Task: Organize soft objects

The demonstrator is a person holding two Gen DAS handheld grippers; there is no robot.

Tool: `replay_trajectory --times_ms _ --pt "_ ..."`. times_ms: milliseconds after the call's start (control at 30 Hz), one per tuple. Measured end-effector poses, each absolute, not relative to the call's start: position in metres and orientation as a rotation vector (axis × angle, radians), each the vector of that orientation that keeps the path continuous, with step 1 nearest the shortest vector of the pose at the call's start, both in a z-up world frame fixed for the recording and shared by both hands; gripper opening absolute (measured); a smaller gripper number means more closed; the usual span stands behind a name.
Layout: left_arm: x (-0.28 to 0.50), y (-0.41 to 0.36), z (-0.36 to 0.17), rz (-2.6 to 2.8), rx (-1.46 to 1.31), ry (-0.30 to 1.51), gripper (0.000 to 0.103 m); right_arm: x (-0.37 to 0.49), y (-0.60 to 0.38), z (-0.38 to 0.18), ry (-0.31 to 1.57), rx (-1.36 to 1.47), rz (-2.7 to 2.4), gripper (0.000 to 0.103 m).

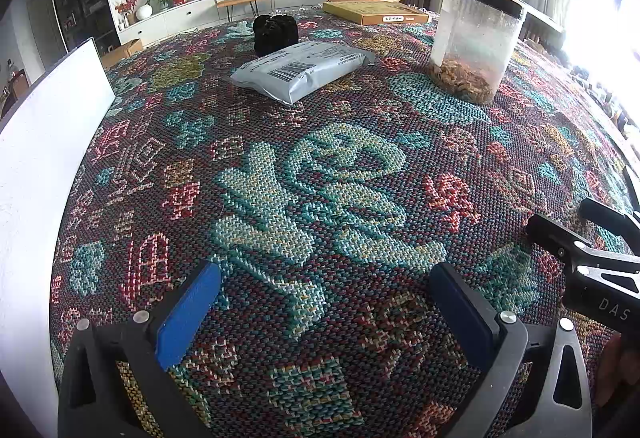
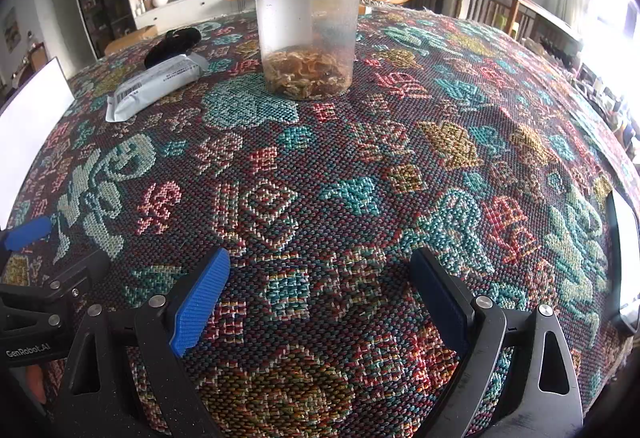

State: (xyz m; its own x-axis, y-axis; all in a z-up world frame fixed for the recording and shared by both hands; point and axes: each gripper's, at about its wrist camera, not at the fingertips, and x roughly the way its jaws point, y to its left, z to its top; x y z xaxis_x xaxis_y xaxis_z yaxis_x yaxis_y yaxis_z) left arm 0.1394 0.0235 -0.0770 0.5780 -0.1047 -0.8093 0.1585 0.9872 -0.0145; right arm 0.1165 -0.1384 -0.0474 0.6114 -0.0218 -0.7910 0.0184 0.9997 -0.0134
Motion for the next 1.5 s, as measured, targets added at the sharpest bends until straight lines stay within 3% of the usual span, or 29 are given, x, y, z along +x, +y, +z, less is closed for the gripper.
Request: replay_trajectory --times_ms 400,767,1067,1367,1433,1467,1500 --pt "0.142 0.022 -0.077 -0.164 0.072 0.950 0.103 0.117 -0.139 -0.047 0.913 -0.004 -0.023 0.094" --pt "0.270 0.012 -0.022 -0.256 0.337 0.973 0.103 0.116 -0.138 -0.047 0.913 -0.004 -0.023 0.094" --pt "0.335 0.014 -0.063 -0.247 0.304 1.098 0.103 0.116 -0.138 -0.048 0.913 -0.004 -0.023 0.094" --pt "0.347 0.031 -0.076 -0.259 0.150 1.085 0.103 0.116 -0.138 -0.048 0.913 -0.004 -0.023 0.094" --pt "0.342 0.031 -0.073 -0.266 0.157 1.073 0.097 0.116 -0.138 -0.048 0.913 -0.004 -0.023 0.094" --pt "0.338 0.031 -0.069 -0.277 0.158 1.050 0.083 0.116 -0.138 -0.048 0.913 -0.004 -0.023 0.094" --pt "0.334 0.031 -0.067 -0.267 0.166 1.046 0.077 0.116 -0.138 -0.048 0.913 -0.004 -0.023 0.094"
